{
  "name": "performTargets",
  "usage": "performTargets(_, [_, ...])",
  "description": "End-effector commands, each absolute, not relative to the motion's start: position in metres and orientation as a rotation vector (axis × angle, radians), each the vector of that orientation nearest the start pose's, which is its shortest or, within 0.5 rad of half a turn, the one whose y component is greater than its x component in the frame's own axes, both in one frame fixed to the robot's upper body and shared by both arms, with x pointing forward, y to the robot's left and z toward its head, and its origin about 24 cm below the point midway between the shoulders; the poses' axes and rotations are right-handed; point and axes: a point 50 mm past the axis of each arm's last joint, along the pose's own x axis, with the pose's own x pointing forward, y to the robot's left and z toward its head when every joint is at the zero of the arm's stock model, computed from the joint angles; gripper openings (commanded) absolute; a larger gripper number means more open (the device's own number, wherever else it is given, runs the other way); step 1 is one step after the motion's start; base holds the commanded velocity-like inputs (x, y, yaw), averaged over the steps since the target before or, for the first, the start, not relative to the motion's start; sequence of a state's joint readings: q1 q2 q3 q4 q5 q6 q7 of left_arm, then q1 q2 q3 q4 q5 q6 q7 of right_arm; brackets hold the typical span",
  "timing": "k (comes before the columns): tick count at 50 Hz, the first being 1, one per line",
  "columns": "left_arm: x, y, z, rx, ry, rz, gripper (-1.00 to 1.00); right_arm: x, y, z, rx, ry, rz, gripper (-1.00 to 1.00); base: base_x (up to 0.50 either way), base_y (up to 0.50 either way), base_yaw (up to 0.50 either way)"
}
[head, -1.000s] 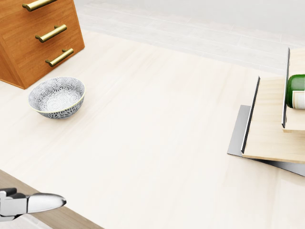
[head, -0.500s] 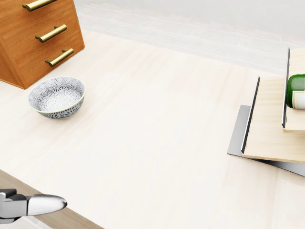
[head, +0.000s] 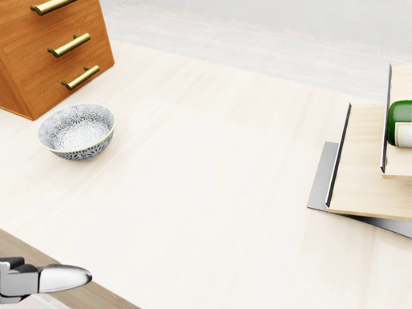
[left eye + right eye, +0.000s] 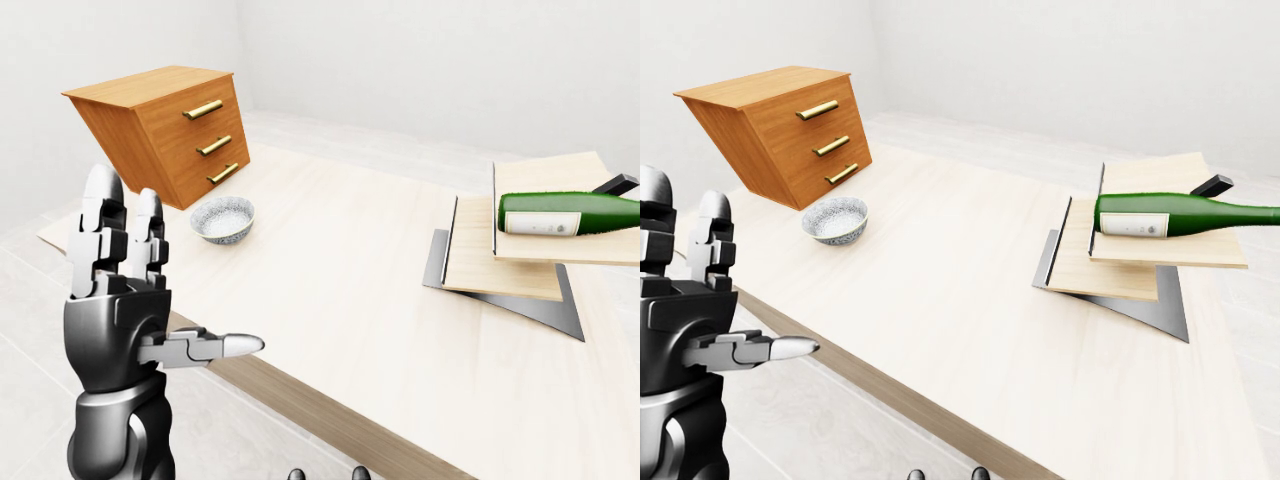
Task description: Put the wine bottle on the wine rack.
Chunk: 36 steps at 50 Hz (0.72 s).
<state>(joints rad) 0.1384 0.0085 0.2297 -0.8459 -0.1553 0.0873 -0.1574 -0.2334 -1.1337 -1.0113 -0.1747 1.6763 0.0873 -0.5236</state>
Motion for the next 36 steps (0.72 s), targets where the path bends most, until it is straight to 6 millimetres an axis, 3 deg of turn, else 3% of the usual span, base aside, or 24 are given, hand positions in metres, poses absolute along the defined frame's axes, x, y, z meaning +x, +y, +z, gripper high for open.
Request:
performTargets(1, [0.174,0.189,0.193,0.028,-0.645,0.029,1.0,0.121,-0.349,0.4,0.723,-1.02,-0.121,1.0,0.0,0.0,0.0])
performTargets(15, [0.165,0.189,0.203,0.034,-0.703,0.031,1.0,0.095,-0.328,0.41,0.723,-1.065,0.038,1.0,0.0,0.0,0.0])
performTargets(36, [0.158,0.185,0.212,0.039,-0.755,0.022,1.0,0.066,-0.31,0.427,0.616,-1.177,0.103,1.0,0.0,0.0,0.0])
